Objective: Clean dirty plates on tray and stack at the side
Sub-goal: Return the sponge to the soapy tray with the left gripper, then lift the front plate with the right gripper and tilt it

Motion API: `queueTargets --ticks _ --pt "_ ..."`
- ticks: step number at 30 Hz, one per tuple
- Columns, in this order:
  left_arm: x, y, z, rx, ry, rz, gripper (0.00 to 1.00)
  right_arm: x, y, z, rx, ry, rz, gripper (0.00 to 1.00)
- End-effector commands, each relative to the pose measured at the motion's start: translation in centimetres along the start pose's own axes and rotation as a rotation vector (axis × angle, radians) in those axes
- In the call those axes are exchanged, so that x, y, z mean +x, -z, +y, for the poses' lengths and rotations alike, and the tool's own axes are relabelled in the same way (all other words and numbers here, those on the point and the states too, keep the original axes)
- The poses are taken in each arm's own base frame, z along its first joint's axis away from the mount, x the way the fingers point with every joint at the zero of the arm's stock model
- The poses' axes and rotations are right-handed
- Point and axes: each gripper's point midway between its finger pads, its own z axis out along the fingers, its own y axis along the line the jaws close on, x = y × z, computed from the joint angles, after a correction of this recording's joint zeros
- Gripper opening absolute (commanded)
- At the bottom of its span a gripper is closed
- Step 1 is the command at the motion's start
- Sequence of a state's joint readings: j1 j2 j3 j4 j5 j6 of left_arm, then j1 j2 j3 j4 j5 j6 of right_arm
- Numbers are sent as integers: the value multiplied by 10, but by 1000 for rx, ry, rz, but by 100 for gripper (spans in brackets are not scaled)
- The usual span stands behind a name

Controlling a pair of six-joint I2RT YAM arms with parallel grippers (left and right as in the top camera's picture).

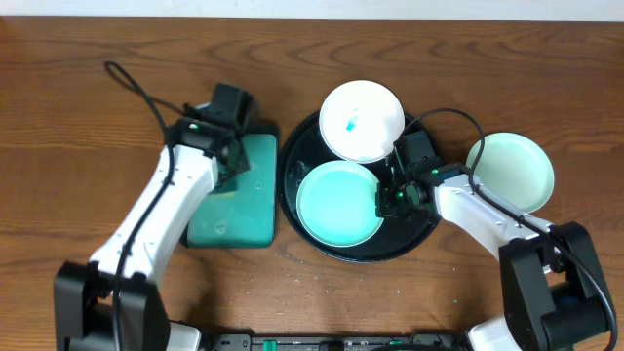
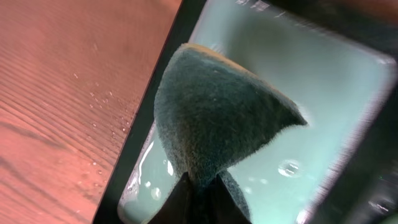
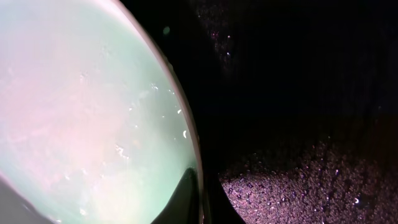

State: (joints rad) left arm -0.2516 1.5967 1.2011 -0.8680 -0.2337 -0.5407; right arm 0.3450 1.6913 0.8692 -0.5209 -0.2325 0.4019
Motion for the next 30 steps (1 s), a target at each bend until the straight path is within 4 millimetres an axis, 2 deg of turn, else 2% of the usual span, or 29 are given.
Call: queueTargets --ticks 1,2,6,10,17,20,23,24,28,30 --pt "17 -30 8 40 35 135 13 0 -10 -13 77 14 -12 11" --pt "18 -30 8 49 41 143 17 -2 -10 -12 73 16 -20 2" --pt "14 -17 6 94 30 130 40 -9 0 -3 49 20 -30 1" --pt "5 12 10 134 45 70 57 -30 36 14 34 55 -94 1" --pt "-3 79 26 236 83 -102 74 -74 117 72 -14 227 -350 1" --pt "-4 105 34 279 100 -177 74 -87 135 109 -49 337 -457 1" --pt "-4 127 40 317 114 -243 75 -97 140 152 -70 455 -588 1" --pt "-4 135 43 332 120 -269 80 -101 137 172 -51 506 -658 1" --pt "-3 145 46 351 126 -301 80 -110 119 203 54 584 -788 1" --pt "-3 146 47 352 127 -304 81 -112 112 212 117 628 -837 1"
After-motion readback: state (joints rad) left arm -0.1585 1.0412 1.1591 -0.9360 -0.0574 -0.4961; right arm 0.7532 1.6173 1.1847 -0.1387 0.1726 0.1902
